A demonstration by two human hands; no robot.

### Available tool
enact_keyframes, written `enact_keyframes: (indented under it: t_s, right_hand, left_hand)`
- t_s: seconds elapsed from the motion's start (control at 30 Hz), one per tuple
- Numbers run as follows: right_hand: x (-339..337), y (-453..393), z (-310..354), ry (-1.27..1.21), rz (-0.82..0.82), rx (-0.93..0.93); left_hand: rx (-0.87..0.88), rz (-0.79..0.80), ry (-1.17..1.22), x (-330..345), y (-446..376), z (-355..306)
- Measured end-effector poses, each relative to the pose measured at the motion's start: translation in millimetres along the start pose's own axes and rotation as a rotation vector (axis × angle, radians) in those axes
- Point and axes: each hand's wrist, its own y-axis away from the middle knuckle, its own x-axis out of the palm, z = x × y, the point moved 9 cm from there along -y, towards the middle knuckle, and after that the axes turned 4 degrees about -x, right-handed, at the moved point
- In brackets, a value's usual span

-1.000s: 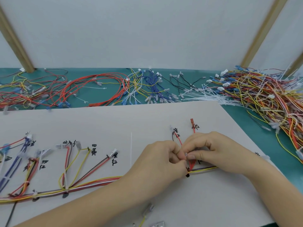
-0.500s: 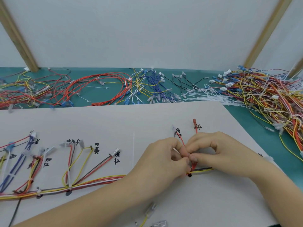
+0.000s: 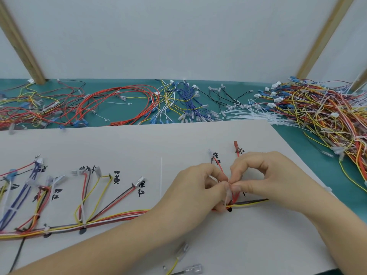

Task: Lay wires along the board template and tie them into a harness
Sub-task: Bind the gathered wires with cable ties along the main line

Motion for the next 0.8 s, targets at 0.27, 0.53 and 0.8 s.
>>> enact_keyframes:
  t_s: [0.27,0.53,0.8]
  right_hand:
    - [-0.7,0.6,5.9,0.03,-0.031,-0.018]
    - [-9.8,2.8,4.5,-0.109,-0.185,-0.004]
    - [-4.3,2.8,6.4,-0.399,-0.261,0.022]
  left_hand:
    - [0.017,0.03,-0.055,0.7,0.4,-5.7]
    - [0.123,-0.008,-0.342,5.1,3.5,-18.5]
    - [0.246,-0.017,-0.584,14.2,4.8,-26.3]
